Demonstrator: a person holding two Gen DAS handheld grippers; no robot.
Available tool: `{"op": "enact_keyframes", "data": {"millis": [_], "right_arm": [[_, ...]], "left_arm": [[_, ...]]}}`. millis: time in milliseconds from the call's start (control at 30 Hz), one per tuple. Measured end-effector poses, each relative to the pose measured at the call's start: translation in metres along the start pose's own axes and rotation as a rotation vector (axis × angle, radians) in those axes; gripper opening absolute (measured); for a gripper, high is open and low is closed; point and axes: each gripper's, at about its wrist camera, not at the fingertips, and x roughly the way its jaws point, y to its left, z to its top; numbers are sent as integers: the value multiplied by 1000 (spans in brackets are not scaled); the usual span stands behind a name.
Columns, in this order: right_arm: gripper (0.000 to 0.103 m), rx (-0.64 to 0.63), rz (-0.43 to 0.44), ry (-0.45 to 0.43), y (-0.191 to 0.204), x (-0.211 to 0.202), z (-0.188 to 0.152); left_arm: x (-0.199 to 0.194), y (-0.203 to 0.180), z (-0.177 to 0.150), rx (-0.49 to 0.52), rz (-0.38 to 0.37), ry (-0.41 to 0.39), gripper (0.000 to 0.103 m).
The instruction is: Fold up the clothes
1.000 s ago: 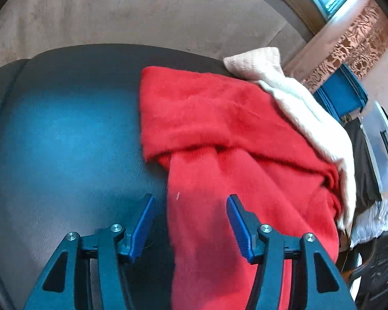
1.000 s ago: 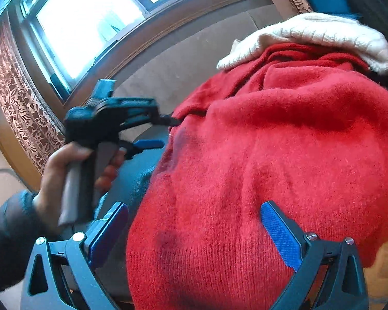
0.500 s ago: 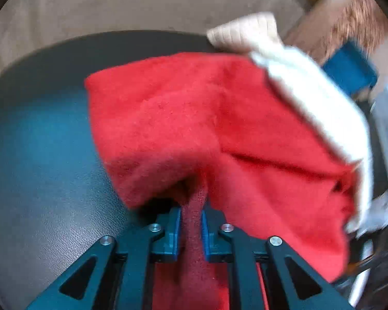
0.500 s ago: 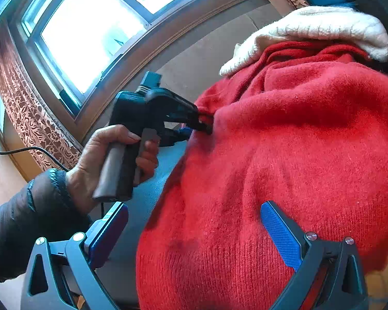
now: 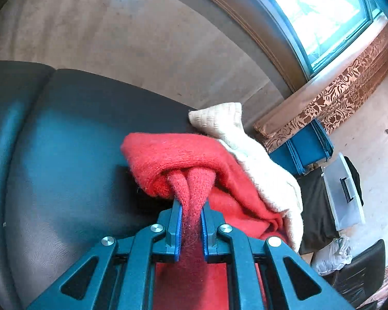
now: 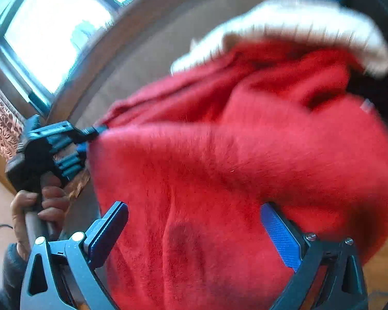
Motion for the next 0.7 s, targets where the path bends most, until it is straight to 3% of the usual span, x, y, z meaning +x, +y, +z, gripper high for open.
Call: {"op": "enact_keyframes", "data": {"millis": [67, 167, 233, 333, 433, 467, 533, 600, 700], "right_arm": [[103, -56, 31, 17, 15, 1, -1], [103, -124, 39, -97, 31, -17, 24], [103, -210, 5, -128, 43, -16, 59], [103, -219, 22, -78, 42, 11, 106], [100, -201, -81, -89, 20, 46, 158], [95, -169, -120, -94, 8, 55, 172], [62, -87, -175, -106, -20, 73, 199], [45, -93, -231, -133, -41, 84, 219], [38, -131, -261, -169, -60, 86, 227]], "left_arm": [[-7, 8, -1, 7, 19, 8, 10], [-13, 22, -2, -5, 54, 15, 10], [-12, 28, 1, -27, 70, 12, 10], [-12, 40, 8, -72, 85, -1, 10], [-13, 52, 14, -117, 100, -14, 10], [-13, 56, 16, -132, 105, -19, 10], [-13, 64, 21, -162, 116, -28, 10], [-14, 72, 25, -192, 126, -36, 10], [-15, 81, 28, -216, 142, -47, 10]]}}
